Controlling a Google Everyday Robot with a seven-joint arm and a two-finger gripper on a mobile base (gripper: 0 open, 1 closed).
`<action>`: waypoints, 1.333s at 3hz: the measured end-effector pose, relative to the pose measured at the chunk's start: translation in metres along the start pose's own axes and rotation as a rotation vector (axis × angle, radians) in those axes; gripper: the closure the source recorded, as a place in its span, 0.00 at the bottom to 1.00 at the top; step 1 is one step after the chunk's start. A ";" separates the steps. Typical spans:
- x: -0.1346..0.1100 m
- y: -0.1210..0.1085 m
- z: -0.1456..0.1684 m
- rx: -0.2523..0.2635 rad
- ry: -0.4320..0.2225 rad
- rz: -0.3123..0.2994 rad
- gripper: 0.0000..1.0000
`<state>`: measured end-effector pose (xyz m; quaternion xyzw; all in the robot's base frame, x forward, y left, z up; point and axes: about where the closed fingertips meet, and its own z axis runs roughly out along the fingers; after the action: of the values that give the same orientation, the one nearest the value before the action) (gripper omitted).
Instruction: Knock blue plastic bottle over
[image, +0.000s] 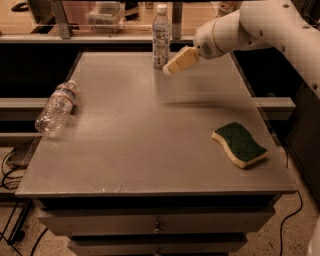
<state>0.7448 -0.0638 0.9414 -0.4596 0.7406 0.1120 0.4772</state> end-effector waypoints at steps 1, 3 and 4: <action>-0.008 -0.023 0.029 0.016 -0.040 0.003 0.00; -0.027 -0.067 0.073 0.036 -0.158 0.033 0.00; -0.044 -0.066 0.096 0.007 -0.204 0.036 0.00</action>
Offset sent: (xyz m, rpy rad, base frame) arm 0.1247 0.0062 0.0088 0.1724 -0.1134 -0.0380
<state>0.8603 -0.0172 0.9453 -0.4309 0.6964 0.1643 0.5498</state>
